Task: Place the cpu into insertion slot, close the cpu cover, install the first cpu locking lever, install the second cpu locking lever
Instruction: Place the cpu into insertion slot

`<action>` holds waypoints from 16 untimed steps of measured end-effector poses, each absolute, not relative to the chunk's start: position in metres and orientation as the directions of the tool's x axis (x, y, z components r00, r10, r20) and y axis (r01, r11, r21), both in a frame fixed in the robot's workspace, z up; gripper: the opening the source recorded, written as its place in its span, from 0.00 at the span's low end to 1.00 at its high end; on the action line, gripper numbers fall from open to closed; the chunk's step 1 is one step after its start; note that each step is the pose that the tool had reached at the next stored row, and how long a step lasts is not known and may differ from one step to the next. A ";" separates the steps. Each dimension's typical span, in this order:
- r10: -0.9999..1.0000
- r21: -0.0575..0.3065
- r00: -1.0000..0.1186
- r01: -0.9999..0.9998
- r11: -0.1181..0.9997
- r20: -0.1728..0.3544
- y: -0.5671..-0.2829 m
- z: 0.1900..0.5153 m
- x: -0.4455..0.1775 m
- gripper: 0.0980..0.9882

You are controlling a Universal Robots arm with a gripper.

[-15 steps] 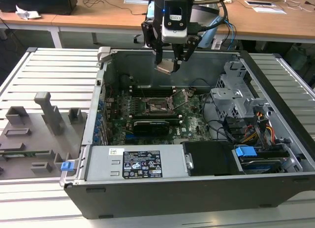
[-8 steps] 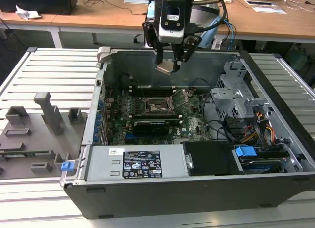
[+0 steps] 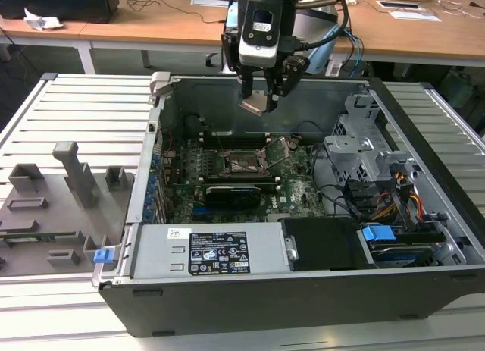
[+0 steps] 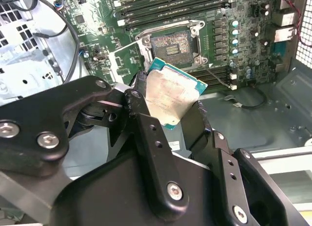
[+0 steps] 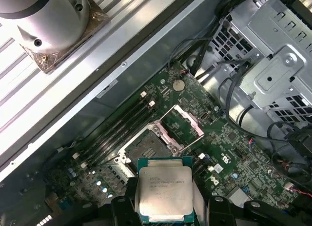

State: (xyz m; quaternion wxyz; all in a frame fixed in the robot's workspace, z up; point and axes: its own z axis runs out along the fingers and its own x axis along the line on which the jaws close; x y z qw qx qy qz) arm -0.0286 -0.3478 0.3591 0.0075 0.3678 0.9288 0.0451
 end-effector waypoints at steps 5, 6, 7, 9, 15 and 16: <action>0.697 0.089 -0.717 0.695 0.713 0.019 -0.348 0.359 -0.029 0.48; 0.699 0.089 -0.715 0.697 0.711 0.019 -0.348 0.359 -0.029 0.48; 0.701 0.089 -0.713 0.699 0.709 0.019 -0.348 0.359 -0.029 0.48; 0.706 0.089 -0.708 0.705 0.704 0.019 -0.348 0.359 -0.029 0.48; 0.730 0.089 -0.684 0.728 0.680 0.019 -0.348 0.359 -0.029 0.48; 0.732 0.089 -0.681 0.730 0.677 0.019 -0.348 0.359 -0.029 0.48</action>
